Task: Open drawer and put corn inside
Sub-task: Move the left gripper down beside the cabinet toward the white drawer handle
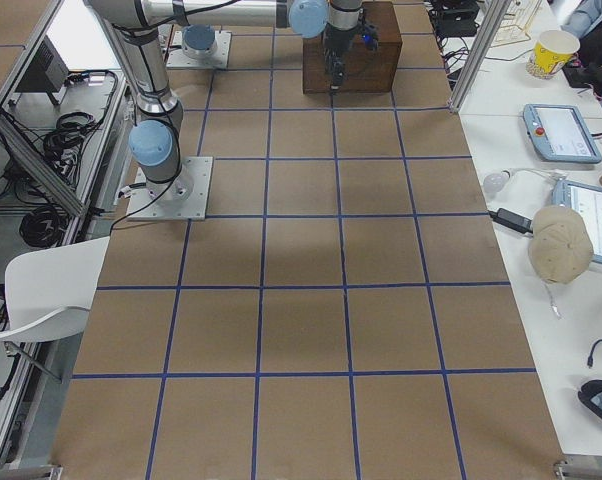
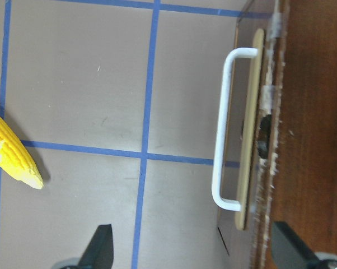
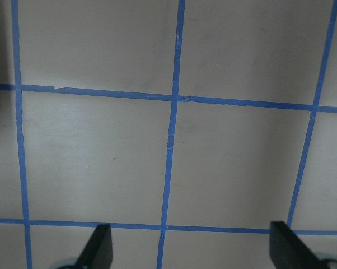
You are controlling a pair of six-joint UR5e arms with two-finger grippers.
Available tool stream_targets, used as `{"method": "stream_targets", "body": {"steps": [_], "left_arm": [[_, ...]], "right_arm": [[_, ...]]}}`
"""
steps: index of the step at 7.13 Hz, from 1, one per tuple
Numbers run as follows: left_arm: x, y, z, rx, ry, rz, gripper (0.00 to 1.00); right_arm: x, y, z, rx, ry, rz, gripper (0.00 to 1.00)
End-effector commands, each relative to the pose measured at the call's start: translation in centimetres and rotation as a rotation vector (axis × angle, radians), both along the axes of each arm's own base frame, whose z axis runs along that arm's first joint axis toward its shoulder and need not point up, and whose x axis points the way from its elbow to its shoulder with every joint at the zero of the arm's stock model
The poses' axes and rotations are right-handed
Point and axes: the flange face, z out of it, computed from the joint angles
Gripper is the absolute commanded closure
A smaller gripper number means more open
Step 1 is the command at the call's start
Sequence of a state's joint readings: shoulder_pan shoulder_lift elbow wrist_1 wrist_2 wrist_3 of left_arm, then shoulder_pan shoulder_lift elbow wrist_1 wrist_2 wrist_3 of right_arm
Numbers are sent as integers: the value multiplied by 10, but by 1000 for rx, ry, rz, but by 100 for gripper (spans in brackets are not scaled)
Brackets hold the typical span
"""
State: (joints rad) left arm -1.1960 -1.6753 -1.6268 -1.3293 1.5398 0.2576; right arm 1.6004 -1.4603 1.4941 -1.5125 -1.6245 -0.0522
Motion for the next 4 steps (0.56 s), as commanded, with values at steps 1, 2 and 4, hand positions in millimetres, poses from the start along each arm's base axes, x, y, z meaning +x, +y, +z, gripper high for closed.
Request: {"method": "stream_targets", "body": {"steps": [1,2,4], "left_arm": [[42,-12,-29,-25,73,-37,0],[45,-20,-45,-11,84,-35,0],[45,-37,-72,-35,162,-51,0]], "right_arm": [[0,0,0,0,0,0,0],[0,0,0,0,0,0,0],[1,0,0,0,0,1,0]]}}
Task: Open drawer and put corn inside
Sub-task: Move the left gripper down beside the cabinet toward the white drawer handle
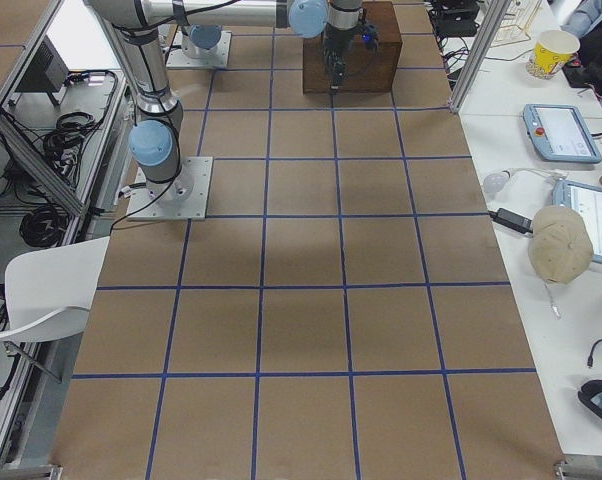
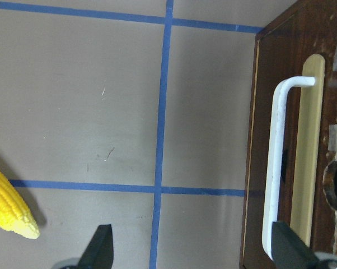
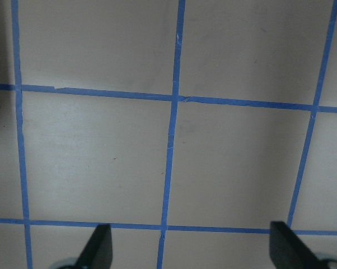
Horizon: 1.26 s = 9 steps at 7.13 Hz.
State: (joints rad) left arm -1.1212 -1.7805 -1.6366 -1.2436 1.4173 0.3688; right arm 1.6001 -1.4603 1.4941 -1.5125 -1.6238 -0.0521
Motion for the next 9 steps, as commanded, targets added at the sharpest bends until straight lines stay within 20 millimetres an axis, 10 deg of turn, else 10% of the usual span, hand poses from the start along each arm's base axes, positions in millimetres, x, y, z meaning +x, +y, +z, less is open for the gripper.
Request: {"method": "stream_targets", "body": {"steps": [1,9], "left_arm": [[3,-19,-37,-9,83,-8,0],[-13,-31,-85,-11,216,-121,0]], "right_arm": [[1,0,0,0,1,1,0],[0,0,0,0,-1,0,0]]}}
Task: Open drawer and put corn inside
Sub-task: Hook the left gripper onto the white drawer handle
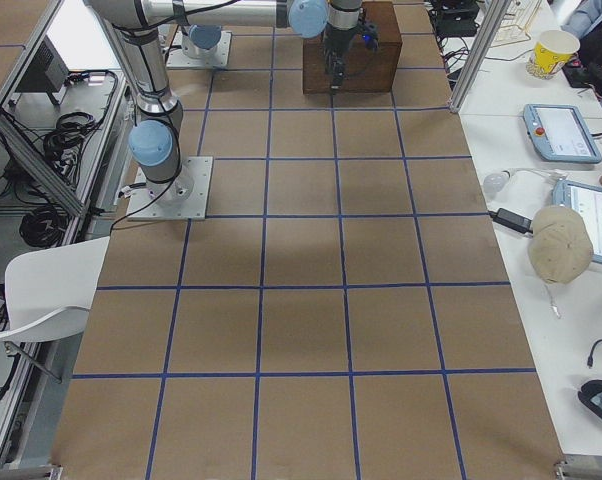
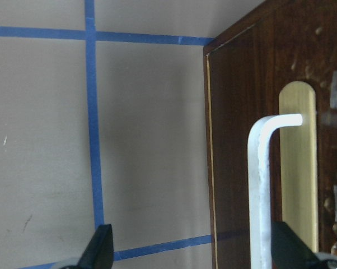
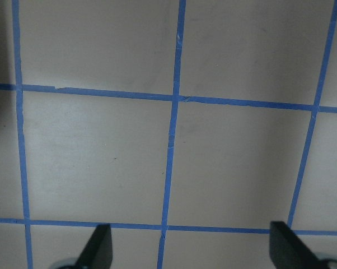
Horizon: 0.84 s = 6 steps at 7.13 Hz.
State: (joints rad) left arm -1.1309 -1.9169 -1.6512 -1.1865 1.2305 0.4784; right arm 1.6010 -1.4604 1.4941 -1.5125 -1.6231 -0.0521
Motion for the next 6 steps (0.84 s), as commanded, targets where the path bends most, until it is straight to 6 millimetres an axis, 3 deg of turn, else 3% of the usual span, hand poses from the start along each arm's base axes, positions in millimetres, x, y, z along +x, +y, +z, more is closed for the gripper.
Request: {"method": "stream_targets", "body": {"steps": [1,6], "left_arm": [[-3,3,-15,19,25,-9,0],[-7,11,-38,58,44,-16,0]], "right_arm": [[-1,0,0,0,0,-1,0],[0,0,0,0,0,1,0]]}}
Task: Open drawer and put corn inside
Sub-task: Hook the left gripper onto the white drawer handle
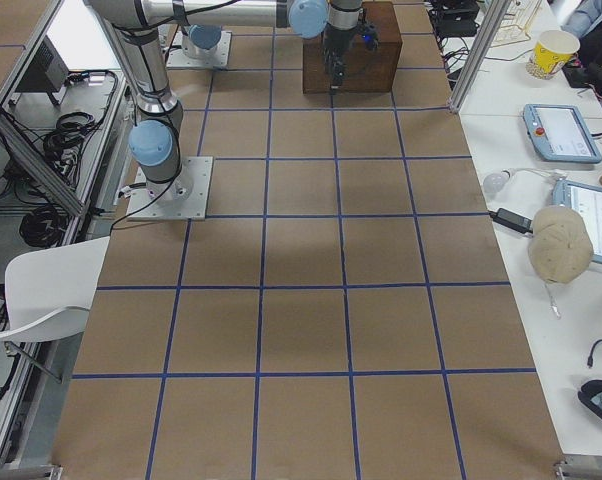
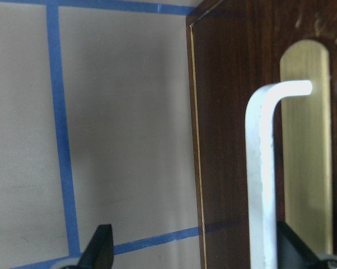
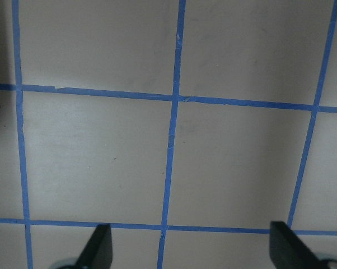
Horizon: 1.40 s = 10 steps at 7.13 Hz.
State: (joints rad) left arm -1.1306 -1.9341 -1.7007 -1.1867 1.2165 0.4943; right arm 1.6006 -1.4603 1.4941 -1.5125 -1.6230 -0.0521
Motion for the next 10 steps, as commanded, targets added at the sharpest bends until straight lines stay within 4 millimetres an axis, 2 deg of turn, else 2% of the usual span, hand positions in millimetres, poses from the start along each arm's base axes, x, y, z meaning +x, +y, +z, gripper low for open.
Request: {"method": "stream_targets", "body": {"steps": [1,10], "left_arm": [[-1,1,-8,11,6,-4,0],[13,0,-9,8,-11,13,0]], "right_arm": [[0,0,0,0,1,1,0],[0,0,0,0,0,-1,0]]}}
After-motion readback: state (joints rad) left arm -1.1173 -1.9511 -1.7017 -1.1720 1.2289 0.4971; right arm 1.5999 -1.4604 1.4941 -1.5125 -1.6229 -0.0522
